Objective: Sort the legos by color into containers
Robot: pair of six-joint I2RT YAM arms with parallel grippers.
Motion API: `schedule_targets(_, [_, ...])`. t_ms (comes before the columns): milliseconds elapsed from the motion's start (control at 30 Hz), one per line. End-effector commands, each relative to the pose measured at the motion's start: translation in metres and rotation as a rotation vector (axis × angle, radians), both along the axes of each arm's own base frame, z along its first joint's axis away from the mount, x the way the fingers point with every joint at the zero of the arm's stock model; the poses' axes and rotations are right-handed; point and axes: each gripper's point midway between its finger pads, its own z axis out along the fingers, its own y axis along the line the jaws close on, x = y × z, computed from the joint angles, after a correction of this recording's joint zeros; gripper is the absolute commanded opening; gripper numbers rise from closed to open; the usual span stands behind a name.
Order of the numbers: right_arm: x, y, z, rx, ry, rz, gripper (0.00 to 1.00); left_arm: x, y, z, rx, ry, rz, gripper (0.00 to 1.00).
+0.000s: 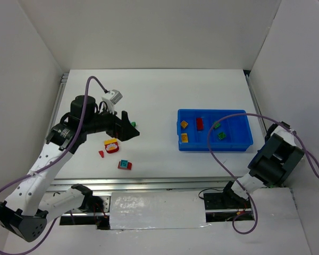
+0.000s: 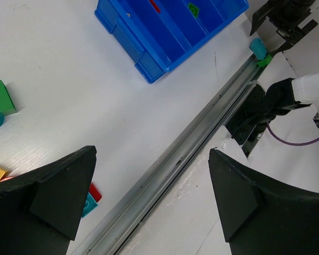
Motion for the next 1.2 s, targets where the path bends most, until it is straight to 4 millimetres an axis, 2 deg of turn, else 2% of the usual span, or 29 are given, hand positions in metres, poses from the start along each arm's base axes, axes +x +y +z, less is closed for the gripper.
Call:
schedule_targets(0, [-0.012,-0.012,0.004,-0.075,0.047,-0.089,1.00,-0.001,-0.002,0.008,-0.014,-0.051,-0.033,1.00])
schedule_targets(167, [-0.012,-0.021,0.012,-0.154,0.011,-0.094,1.00,-0.004,-0.004,0.008,-0.024,-0.049,-0.052,1.00])
schedule_targets(200, [-0.017,-0.026,0.017,-0.181,0.013,-0.117,1.00,-0.005,-0.004,0.008,-0.026,-0.049,-0.057,1.00])
schedule_targets(333, [-0.029,-0.028,0.016,-0.178,0.056,-0.181,1.00,-0.008,-0.006,0.008,-0.036,-0.048,-0.070,1.00])
schedule_targets(567, [-0.036,-0.022,0.008,-0.164,0.096,-0.230,1.00,-0.009,-0.007,0.009,-0.039,-0.050,-0.080,0.99])
schedule_targets(1000, [-0.026,-0.009,-0.005,-0.077,0.050,-0.207,0.96,-0.010,-0.007,0.011,-0.044,-0.059,-0.088,1.00])
schedule_targets(1167, [-0.032,-0.007,-0.008,-0.080,0.114,-0.259,0.97,-0.012,-0.007,0.012,-0.052,-0.065,-0.094,0.99])
